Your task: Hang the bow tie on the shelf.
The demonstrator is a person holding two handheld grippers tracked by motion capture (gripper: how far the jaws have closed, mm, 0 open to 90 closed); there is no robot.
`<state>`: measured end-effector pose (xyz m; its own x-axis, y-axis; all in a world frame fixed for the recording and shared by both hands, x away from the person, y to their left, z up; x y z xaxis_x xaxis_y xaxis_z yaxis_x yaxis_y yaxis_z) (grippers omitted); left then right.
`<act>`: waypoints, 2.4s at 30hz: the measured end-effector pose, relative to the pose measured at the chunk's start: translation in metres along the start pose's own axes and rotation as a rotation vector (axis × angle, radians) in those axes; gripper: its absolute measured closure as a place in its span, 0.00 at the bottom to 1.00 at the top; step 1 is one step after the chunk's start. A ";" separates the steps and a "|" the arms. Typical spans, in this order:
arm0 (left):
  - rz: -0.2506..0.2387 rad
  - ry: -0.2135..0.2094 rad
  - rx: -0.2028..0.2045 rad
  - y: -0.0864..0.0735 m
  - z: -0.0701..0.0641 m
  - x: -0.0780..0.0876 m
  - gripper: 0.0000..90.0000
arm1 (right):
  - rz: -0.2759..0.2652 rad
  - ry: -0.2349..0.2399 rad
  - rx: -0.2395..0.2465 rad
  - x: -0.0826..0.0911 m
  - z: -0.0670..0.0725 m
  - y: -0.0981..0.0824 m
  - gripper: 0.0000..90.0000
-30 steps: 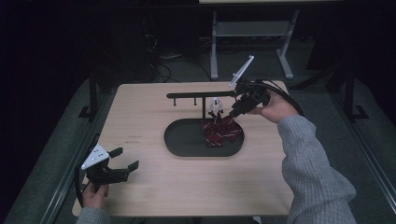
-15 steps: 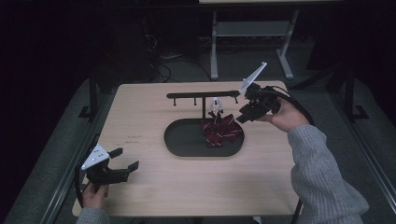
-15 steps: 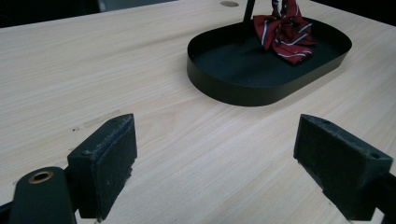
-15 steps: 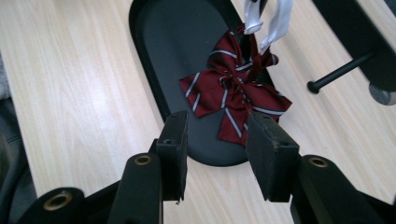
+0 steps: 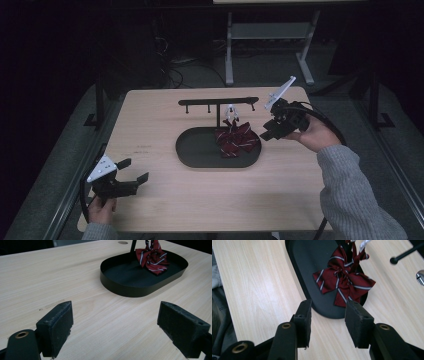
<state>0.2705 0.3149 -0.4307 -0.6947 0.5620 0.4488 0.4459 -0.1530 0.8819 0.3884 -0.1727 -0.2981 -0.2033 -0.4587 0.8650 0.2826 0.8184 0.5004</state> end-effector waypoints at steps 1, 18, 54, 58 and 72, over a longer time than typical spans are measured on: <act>0.003 -0.002 0.002 0.000 0.000 0.000 0.14 | 0.003 -0.004 0.001 0.000 0.000 -0.002 0.60; 0.008 -0.005 0.000 0.000 -0.001 -0.001 0.14 | 0.009 -0.003 -0.029 -0.011 0.006 -0.034 0.61; 0.007 0.000 0.004 -0.001 -0.001 0.000 0.14 | -0.014 -0.015 -0.081 -0.021 0.022 -0.089 0.59; 0.007 0.000 0.003 -0.001 0.000 0.000 0.14 | -0.009 -0.009 -0.097 -0.024 0.024 -0.097 0.59; 0.005 -0.001 0.006 -0.001 -0.001 0.000 0.14 | -0.017 -0.002 -0.134 -0.039 0.038 -0.122 0.57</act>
<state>0.2699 0.3140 -0.4314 -0.6919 0.5619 0.4535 0.4532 -0.1509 0.8785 0.3262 -0.2412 -0.3940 -0.2108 -0.4716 0.8563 0.4016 0.7568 0.5157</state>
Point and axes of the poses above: each handheld gripper's, and its own axes: x roughly backward along the jaws, y roughly out of its top, z roughly to its left, the point moved 1 cm from there along -x, roughly forward along the jaws, and after that the axes turned 6 degrees about x, right-handed, at the moved point
